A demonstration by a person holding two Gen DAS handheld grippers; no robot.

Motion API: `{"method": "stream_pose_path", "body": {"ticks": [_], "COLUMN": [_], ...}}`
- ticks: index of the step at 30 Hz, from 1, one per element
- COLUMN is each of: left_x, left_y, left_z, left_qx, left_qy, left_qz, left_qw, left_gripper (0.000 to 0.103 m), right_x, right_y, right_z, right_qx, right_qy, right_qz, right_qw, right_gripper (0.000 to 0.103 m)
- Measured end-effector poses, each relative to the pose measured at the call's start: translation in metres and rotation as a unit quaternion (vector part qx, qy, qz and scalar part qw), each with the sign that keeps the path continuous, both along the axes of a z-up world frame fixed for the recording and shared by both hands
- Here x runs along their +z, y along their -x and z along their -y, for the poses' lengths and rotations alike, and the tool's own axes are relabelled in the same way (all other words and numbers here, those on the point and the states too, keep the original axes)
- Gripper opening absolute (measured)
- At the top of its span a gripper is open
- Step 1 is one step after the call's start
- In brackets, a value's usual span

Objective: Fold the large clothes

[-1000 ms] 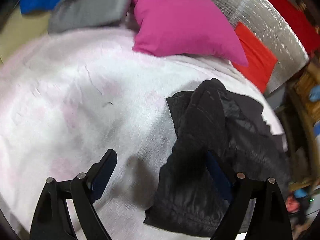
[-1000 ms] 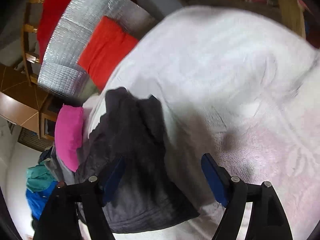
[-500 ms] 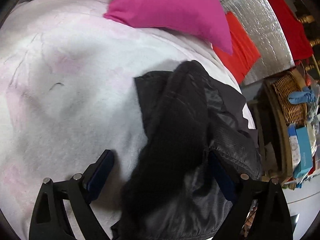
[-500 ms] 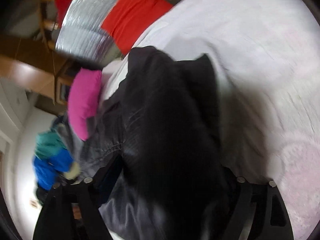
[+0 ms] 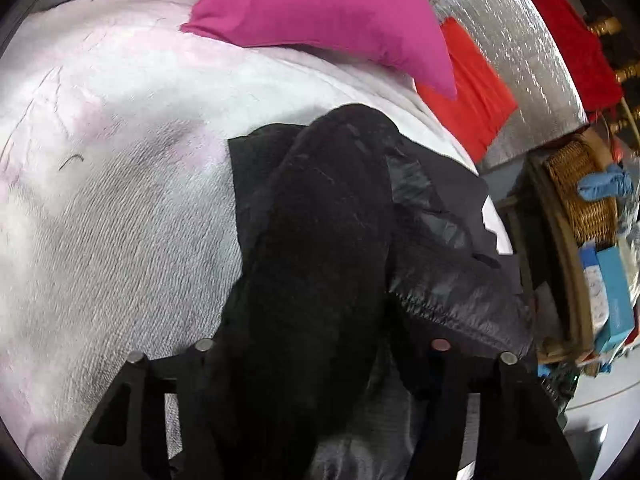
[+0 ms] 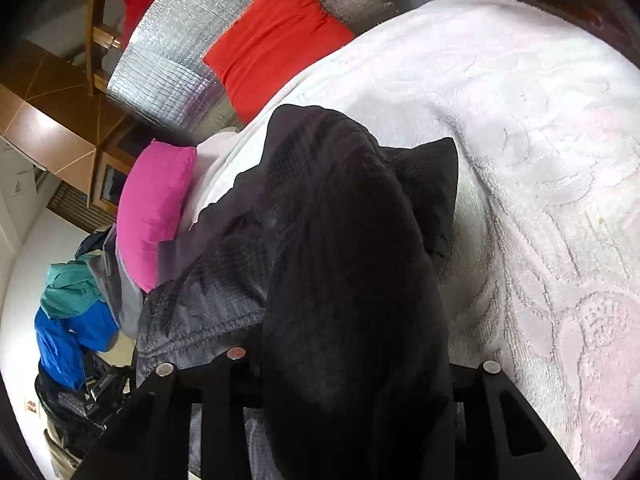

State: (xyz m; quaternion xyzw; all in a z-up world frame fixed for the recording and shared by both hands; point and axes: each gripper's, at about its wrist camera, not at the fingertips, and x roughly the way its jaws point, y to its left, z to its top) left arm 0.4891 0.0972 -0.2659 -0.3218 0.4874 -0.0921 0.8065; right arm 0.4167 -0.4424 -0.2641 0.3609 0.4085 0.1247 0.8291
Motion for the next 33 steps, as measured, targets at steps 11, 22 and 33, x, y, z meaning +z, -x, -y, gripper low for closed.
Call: {"method": "stream_pose_path", "body": {"ticks": [11, 22, 33], "left_x": [0.004, 0.010, 0.007], "left_y": [0.015, 0.047, 0.063], "left_z": [-0.009, -0.029, -0.041], "left_qx": [0.012, 0.006, -0.004], "left_qy": [0.044, 0.067, 0.062], "left_qz": [-0.007, -0.026, -0.037], "left_qw": [0.9989, 0.9974, 0.9974], "left_gripper": [0.029, 0.028, 0.029], "right_x": [0.021, 0.034, 0.029], "right_y": [0.032, 0.078, 0.077], "right_z": [-0.011, -0.030, -0.039], "right_qx": [-0.040, -0.071, -0.074], "right_qy": [0.043, 0.081, 0.074], "right_qz": [0.010, 0.003, -0.030], "right_qw": [0.998, 0.994, 0.994], "right_gripper": [0.031, 0.029, 0.031]}}
